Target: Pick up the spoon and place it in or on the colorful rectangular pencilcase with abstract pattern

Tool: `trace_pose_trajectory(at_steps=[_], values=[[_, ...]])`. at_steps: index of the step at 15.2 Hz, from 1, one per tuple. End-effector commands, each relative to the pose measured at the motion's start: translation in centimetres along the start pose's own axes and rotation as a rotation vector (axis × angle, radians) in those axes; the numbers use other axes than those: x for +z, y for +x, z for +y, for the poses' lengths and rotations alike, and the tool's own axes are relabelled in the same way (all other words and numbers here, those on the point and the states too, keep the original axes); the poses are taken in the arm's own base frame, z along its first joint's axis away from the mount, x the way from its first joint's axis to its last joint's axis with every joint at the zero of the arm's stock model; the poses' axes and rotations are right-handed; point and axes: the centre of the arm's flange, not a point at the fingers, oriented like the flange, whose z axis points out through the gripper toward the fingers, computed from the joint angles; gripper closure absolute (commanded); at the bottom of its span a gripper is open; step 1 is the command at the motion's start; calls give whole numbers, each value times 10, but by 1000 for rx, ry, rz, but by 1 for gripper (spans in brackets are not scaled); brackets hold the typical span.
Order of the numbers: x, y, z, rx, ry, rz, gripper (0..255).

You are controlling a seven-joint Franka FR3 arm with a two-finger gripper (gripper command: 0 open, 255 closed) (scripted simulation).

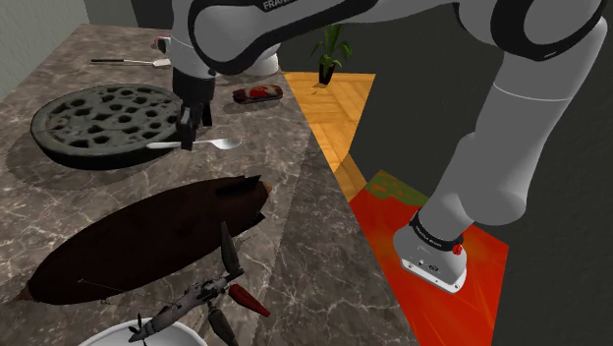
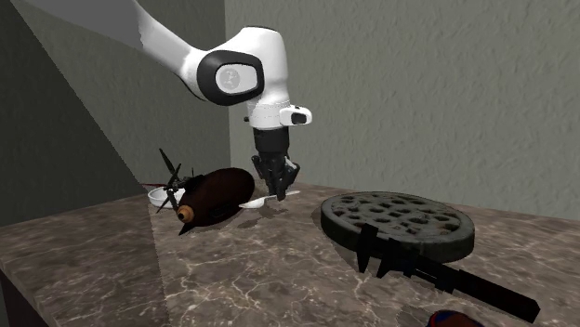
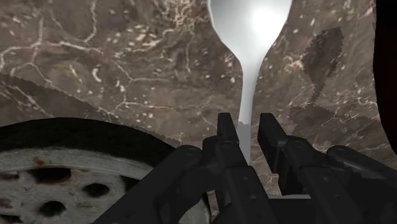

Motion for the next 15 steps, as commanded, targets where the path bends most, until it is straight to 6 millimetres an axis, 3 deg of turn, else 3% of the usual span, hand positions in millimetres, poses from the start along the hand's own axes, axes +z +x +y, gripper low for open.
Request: trace_pose_trajectory(at_steps=[1,5,15], values=[[-10,2,-2,0,0,0,255],[-26,5,-4,0,0,0,255],[-54,-27,121,0,0,0,255]])
